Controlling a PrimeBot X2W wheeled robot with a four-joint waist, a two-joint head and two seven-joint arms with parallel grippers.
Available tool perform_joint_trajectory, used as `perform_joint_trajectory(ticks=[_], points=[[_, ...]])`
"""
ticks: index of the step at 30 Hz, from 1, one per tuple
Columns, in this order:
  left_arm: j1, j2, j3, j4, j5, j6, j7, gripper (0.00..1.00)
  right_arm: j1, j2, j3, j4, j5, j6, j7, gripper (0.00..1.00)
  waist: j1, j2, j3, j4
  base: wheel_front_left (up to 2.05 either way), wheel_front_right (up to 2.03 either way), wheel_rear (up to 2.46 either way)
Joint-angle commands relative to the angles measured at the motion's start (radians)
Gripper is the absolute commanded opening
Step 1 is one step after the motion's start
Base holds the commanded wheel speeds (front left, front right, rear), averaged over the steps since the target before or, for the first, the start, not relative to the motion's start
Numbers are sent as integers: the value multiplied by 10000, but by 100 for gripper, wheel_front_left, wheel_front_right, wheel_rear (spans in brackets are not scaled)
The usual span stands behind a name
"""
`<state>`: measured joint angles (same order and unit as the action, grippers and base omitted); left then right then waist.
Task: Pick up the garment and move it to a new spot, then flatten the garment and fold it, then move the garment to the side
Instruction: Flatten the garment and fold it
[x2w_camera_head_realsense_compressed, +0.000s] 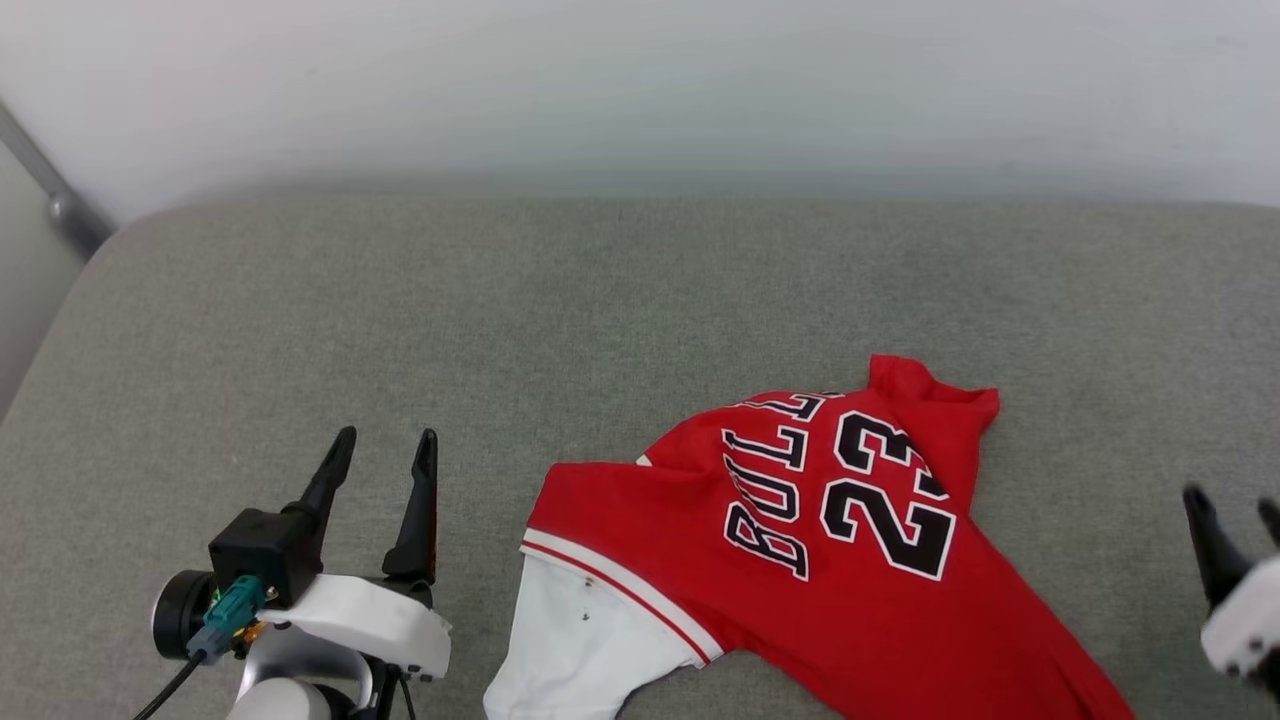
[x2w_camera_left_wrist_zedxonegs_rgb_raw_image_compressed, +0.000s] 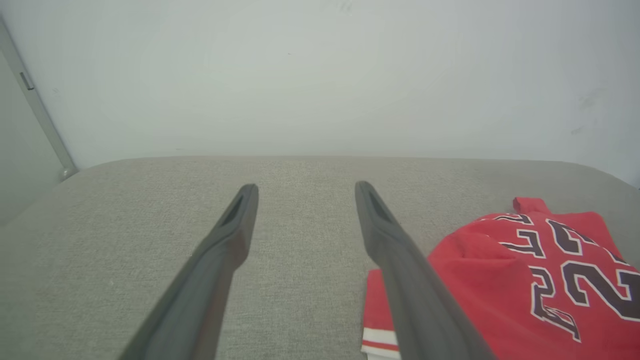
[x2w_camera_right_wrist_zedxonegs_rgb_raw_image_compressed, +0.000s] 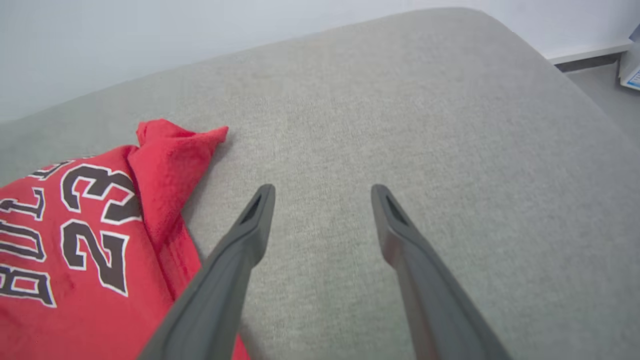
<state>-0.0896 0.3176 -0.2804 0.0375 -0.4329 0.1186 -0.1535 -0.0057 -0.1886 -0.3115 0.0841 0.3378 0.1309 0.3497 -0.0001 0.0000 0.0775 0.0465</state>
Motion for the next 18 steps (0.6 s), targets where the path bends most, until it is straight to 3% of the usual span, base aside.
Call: perform_joint_trajectory(ticks=[1,7,18], points=[[-172,49,3,-82,79,49,-83,100,-662,-121,106,141,-7,-3,-76,100,1,0,285,63,0,0,0],[-717,-105,-238,-266,290,-105,-373,100,-2990,-812,1275,789,229,-3,1311,100,1,0,1147,483,0,0,0],[-1529,-620,-427,133,276,-354,-877,100,-5322,-1597,3932,1190,794,-5,6479,100,1,0,2143,1507,0,0,0]])
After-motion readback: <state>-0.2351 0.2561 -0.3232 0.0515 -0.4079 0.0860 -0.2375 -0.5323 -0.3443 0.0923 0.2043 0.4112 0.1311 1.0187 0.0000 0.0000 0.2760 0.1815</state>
